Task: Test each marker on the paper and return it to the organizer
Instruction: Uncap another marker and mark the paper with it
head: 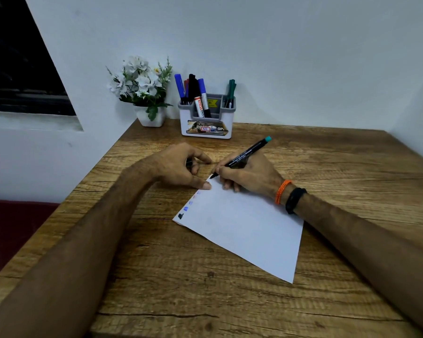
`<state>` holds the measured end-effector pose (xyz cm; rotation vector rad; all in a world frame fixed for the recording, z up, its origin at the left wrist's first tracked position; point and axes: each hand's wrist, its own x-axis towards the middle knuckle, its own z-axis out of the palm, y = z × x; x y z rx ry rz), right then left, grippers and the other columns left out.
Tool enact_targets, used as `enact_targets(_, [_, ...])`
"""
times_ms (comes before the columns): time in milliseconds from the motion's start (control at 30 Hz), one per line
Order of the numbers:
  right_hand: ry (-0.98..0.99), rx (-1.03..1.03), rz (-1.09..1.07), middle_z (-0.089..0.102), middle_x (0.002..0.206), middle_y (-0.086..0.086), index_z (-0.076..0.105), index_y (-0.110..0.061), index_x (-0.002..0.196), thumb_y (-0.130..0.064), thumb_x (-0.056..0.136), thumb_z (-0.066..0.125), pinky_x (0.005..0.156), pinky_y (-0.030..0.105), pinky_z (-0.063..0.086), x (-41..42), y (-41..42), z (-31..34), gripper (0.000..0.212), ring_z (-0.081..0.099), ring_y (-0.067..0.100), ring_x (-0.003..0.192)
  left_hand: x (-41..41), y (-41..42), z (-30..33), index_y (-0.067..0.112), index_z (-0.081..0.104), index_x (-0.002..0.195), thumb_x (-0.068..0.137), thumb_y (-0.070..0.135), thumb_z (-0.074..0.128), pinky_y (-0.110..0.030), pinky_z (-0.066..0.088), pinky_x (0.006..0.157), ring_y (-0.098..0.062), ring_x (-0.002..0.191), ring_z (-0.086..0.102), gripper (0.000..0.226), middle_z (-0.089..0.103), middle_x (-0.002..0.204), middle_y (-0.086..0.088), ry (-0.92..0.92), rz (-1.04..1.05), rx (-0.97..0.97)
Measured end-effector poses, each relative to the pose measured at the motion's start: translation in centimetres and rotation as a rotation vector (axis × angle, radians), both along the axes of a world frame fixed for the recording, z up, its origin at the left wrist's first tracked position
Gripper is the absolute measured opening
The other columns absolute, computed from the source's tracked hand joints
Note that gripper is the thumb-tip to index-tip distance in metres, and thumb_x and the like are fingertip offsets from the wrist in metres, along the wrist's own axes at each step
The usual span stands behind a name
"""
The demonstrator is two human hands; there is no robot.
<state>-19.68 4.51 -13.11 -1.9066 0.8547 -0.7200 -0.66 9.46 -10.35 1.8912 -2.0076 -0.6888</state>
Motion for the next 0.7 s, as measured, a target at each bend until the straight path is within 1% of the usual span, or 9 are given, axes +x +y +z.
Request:
enact_targets(100, [-0.002,0.015,-0.023,0.071,0.063,0.007,0.074,-0.003,0.087,-0.008,0.088,0.067,0.047,0.024,0.049,0.07,-0.07,0.0,0.009,0.06,0.014,0.048,-0.07,0.02,0.04,0.026,0.055,0.132,0.071,0.039,0.08,-0.019,0.035,0.066,-0.007,0.068,0.056,0.067,0.059,0.071,0.006,0.005,-0.001,0.004])
enact_targets(233, [-0.001,0.021,-0.025,0.069,0.06,0.003,0.074,-0.002,0.089,-0.007,0.089,0.066,0.044,0.02,0.046,-0.07,0.06,0.1,0.01,0.058,0.008,0.044,-0.03,0.05,0.05,0.026,0.055,0.131,0.07,0.039,0.08,-0.021,0.036,0.067,-0.009,0.069,0.056,0.067,0.059,0.072,0.005,0.002,-0.005,0.001])
enact_targets(267, [0.0,0.019,-0.017,0.068,0.059,0.002,0.074,-0.001,0.089,-0.007,0.089,0.066,0.044,0.019,0.045,-0.12,0.13,0.16,0.01,0.057,0.008,0.043,0.02,0.02,-0.01,0.026,0.055,0.131,0.07,0.039,0.081,-0.021,0.038,0.071,-0.012,0.072,0.059,0.067,0.059,0.072,0.005,0.003,-0.007,0.002])
enact_targets(333, [0.002,0.014,-0.019,0.067,0.058,0.002,0.073,-0.001,0.087,-0.007,0.089,0.066,0.043,0.019,0.045,-0.08,0.11,0.15,0.01,0.056,0.008,0.042,0.14,-0.05,-0.08,0.026,0.056,0.131,0.07,0.04,0.081,-0.027,0.044,0.085,-0.02,0.083,0.064,0.068,0.06,0.073,0.004,0.006,-0.009,0.006])
enact_targets(400, [-0.012,0.018,-0.035,0.068,0.058,0.003,0.073,-0.003,0.085,-0.009,0.089,0.067,0.045,0.024,0.047,-0.01,-0.01,0.06,0.01,0.057,0.011,0.044,0.2,-0.1,-0.09,0.026,0.055,0.132,0.07,0.041,0.081,-0.032,0.045,0.093,-0.021,0.088,0.065,0.069,0.06,0.074,0.003,0.008,-0.011,0.009])
enact_targets(467, [-0.018,0.023,-0.032,0.068,0.06,0.004,0.074,-0.003,0.085,-0.009,0.089,0.067,0.047,0.026,0.048,-0.05,-0.08,0.0,0.01,0.059,0.013,0.046,0.21,-0.12,-0.11,0.026,0.055,0.132,0.07,0.04,0.081,-0.03,0.045,0.092,-0.02,0.086,0.065,0.069,0.06,0.073,0.004,0.018,-0.009,0.01])
enact_targets(533, [-0.004,0.019,-0.017,0.068,0.06,0.004,0.074,-0.002,0.087,-0.008,0.089,0.067,0.047,0.024,0.049,-0.12,-0.02,-0.01,0.01,0.059,0.012,0.047,0.19,-0.14,-0.11,0.024,0.055,0.132,0.07,0.039,0.081,-0.027,0.043,0.085,-0.02,0.083,0.064,0.069,0.06,0.073,0.003,0.027,-0.008,0.014])
enact_targets(700, [-0.012,0.009,-0.039,0.069,0.061,0.006,0.074,-0.001,0.087,-0.01,0.089,0.067,0.049,0.027,0.049,-0.09,-0.24,-0.1,0.011,0.059,0.014,0.047,0.07,-0.1,-0.03,0.025,0.054,0.133,0.072,0.038,0.08,-0.021,0.036,0.071,-0.009,0.07,0.057,0.068,0.058,0.071,0.005,0.027,-0.001,0.019])
